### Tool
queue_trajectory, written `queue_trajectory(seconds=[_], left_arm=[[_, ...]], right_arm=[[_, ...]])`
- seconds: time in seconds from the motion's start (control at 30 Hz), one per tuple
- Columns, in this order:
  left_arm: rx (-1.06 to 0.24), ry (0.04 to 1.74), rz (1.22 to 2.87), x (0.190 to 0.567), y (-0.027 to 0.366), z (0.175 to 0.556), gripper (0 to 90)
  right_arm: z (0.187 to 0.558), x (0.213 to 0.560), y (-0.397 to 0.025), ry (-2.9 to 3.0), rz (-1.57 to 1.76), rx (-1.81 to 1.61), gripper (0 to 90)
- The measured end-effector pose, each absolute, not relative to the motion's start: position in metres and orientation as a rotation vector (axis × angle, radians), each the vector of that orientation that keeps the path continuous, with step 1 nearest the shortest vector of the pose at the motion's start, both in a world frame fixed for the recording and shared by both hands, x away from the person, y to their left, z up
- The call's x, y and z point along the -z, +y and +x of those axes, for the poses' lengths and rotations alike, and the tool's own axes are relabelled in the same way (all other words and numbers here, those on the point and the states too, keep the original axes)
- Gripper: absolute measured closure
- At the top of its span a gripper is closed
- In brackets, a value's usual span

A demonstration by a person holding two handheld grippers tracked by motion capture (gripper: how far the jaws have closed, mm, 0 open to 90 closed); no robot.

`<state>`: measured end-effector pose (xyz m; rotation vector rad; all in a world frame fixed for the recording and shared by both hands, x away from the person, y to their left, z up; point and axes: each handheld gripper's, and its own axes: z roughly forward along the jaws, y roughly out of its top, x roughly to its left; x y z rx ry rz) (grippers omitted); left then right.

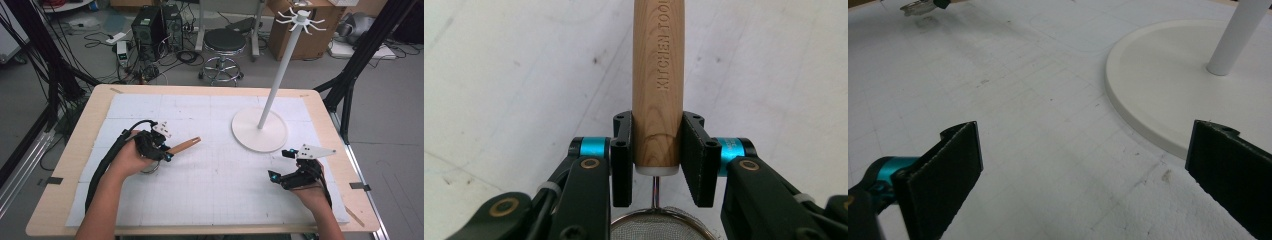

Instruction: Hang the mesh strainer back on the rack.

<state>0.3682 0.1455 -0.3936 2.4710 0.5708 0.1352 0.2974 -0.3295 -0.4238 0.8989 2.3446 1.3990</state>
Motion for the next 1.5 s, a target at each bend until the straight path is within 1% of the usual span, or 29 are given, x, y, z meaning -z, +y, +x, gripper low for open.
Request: queue_trajectory(seconds=[0.47,0.8,1.03,1.2,1.4,1.5], left_arm=[[-0.120,0.529,2.317,0.370,0.148,0.355,68.9],[-0.091,0.514,2.132,0.350,0.144,0.357,69.0],[-0.070,0.478,2.015,0.328,0.130,0.365,69.0],[-0.073,0.450,1.995,0.314,0.116,0.371,69.0],[-0.006,0.404,1.916,0.301,0.098,0.379,68.9],[-0.004,0.391,1.886,0.293,0.090,0.382,69.0]], right_arm=[[0.297,0.422,-0.327,2.344,0.891,-1.405,0.5],[0.294,0.420,-0.330,2.336,0.893,-1.410,0.5],[0.294,0.420,-0.331,2.332,0.896,-1.416,0.5],[0.294,0.419,-0.332,2.327,0.891,-1.423,0.5],[0.293,0.419,-0.332,2.329,0.883,-1.422,0.5],[0.293,0.419,-0.330,2.334,0.881,-1.423,0.5]])
